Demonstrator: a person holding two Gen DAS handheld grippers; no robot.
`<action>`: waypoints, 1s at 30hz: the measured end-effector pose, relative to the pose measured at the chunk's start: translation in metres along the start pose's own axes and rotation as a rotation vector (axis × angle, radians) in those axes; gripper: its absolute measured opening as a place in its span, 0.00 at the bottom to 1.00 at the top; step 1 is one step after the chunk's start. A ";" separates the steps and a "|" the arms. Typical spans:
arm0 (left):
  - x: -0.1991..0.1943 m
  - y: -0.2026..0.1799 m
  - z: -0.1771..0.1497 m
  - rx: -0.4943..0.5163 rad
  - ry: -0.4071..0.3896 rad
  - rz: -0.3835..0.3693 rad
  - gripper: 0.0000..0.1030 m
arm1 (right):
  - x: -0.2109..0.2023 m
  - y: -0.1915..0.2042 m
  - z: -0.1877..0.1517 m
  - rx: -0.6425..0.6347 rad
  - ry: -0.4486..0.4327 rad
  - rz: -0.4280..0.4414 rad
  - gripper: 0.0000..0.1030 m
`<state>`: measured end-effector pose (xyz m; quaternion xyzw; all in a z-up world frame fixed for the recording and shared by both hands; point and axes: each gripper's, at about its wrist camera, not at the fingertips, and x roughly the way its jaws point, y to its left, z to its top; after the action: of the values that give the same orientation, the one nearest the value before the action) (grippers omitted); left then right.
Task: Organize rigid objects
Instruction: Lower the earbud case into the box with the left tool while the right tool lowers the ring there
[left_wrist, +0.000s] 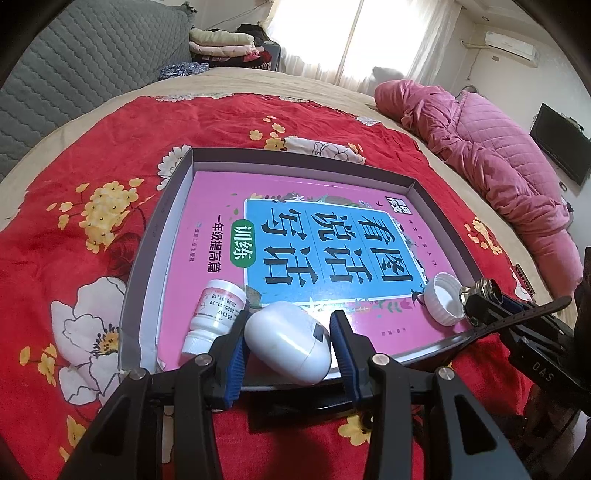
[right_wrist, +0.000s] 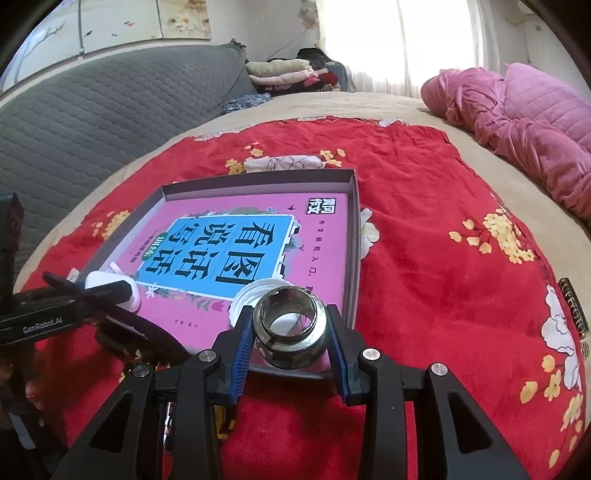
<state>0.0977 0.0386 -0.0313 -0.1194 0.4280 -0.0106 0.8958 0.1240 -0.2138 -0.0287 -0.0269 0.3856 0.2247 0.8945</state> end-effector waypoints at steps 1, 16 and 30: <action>0.000 0.000 0.000 -0.002 0.000 0.000 0.42 | 0.000 0.000 0.000 -0.004 0.000 -0.006 0.37; 0.011 -0.005 0.001 0.050 0.011 0.046 0.42 | -0.004 -0.001 -0.002 -0.002 0.025 0.008 0.37; 0.012 -0.009 0.002 0.080 0.015 0.080 0.42 | -0.003 0.003 -0.001 -0.032 0.028 -0.012 0.39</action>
<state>0.1077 0.0287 -0.0377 -0.0665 0.4382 0.0073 0.8964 0.1202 -0.2122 -0.0266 -0.0464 0.3941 0.2252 0.8898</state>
